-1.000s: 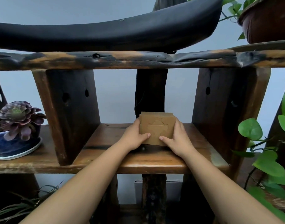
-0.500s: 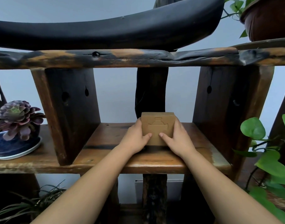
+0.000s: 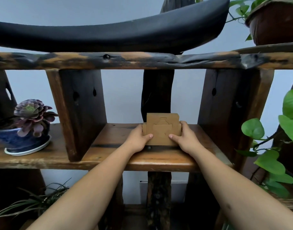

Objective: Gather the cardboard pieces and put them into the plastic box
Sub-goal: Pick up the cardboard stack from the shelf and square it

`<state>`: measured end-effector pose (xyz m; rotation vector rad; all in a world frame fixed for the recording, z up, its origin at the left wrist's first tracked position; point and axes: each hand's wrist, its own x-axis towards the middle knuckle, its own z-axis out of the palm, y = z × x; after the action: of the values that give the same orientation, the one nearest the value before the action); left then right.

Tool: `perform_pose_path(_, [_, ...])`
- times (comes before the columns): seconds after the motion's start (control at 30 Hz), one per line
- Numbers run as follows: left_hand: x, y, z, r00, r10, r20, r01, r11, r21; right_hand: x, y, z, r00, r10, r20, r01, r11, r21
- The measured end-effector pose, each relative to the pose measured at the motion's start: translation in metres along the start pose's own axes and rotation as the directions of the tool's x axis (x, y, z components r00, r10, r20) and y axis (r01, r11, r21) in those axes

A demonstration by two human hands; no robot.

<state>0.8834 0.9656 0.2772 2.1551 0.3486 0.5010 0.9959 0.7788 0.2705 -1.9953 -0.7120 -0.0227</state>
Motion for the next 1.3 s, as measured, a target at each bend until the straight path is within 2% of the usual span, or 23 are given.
perform_pose_path(0.23, [-0.048, 0.029, -0.028, 0.997, 0.005, 0.072, 0.007, 0.987, -0.159, -0.04, -0.03, -0.019, 0.995, 0.045, 0.087, -0.061, 0.98, 0.189])
perform_pose_path(0.37, [-0.089, 0.04, -0.033, 0.994, -0.014, 0.109, 0.052, 0.932, -0.358, -0.079, -0.043, -0.023, 0.99, 0.038, 0.134, -0.072, 0.963, 0.259])
perform_pose_path(0.53, [-0.137, 0.041, -0.028, 1.0, -0.019, 0.025, 0.028, 0.91, -0.413, -0.129, -0.047, -0.022, 0.989, 0.045, 0.143, -0.091, 0.937, 0.336])
perform_pose_path(0.67, [-0.174, 0.035, -0.023, 0.998, -0.06, 0.034, 0.07, 0.87, -0.487, -0.165, -0.05, -0.023, 0.99, 0.015, 0.137, -0.06, 0.94, 0.336])
perform_pose_path(0.77, [-0.189, 0.033, -0.022, 0.997, -0.067, 0.03, 0.073, 0.874, -0.48, -0.178, -0.052, -0.024, 0.992, 0.014, 0.128, -0.054, 0.947, 0.317])
perform_pose_path(1.03, [-0.231, 0.024, -0.02, 0.994, -0.102, 0.03, 0.106, 0.941, -0.322, -0.216, -0.043, -0.018, 0.984, 0.032, 0.177, -0.096, 0.926, 0.366])
perform_pose_path(1.3, [-0.27, 0.011, -0.022, 0.965, -0.238, -0.111, 0.204, 0.945, -0.258, -0.226, -0.039, 0.012, 0.961, 0.02, 0.274, -0.119, 0.93, 0.349])
